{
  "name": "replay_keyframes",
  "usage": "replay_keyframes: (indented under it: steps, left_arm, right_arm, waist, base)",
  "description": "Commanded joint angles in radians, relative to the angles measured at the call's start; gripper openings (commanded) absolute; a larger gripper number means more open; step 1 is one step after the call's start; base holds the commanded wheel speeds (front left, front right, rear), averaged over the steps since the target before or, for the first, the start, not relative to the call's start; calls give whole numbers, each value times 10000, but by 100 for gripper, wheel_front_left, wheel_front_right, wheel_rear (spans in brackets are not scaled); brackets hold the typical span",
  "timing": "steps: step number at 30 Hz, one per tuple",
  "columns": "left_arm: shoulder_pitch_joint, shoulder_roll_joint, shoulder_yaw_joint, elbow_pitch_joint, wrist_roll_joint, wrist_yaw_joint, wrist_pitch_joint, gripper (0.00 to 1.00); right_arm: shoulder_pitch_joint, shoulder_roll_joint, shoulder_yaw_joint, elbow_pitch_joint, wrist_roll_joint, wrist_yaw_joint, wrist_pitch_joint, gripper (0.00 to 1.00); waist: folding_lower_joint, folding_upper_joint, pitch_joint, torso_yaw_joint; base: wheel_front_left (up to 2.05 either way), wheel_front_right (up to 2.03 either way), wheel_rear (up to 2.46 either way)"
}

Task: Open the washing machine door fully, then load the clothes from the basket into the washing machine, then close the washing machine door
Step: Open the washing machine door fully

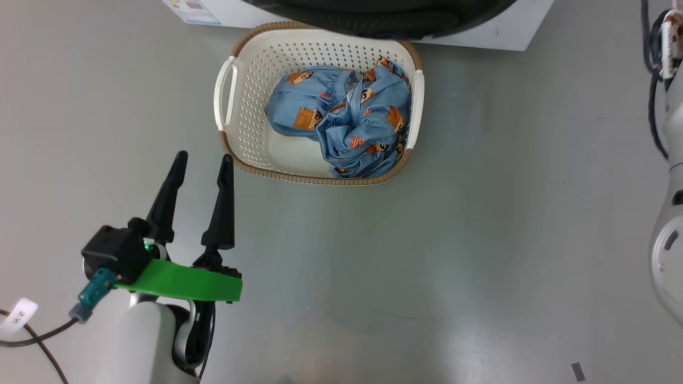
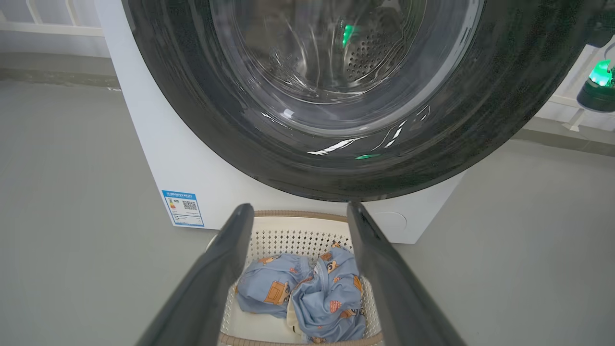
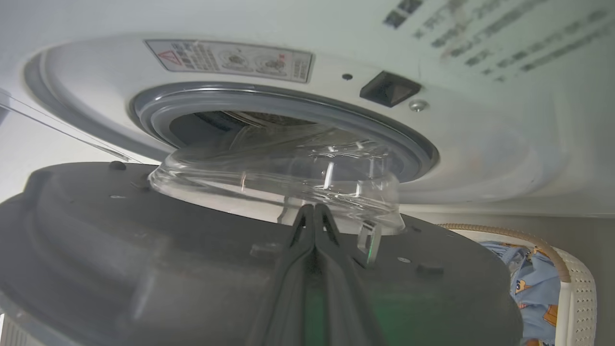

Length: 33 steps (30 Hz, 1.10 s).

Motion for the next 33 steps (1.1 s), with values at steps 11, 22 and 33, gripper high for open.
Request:
replay_keyframes:
  steps: [11,22,33]
  left_arm:
    - [313,239,550,-376,317,-29,-82,100]
    - [635,239,594,-404,380,-29,-82,100]
    - [938,239,826,-376,437,-29,-82,100]
  right_arm:
    - [1900,726,346,-1877,133,17,2038,0]
    - [3784,752,2153,-3100,1971,17,2928,0]
    - [4996,754,4439,-3592,3615,17,2678,0]
  waist:
    - [0,-1,-638,-211]
    - [0,-1,-1345,-189]
    - [0,-1,-1863,-47]
  base:
    - [0,0,0]
    - [0,0,0]
    - [0,0,0]
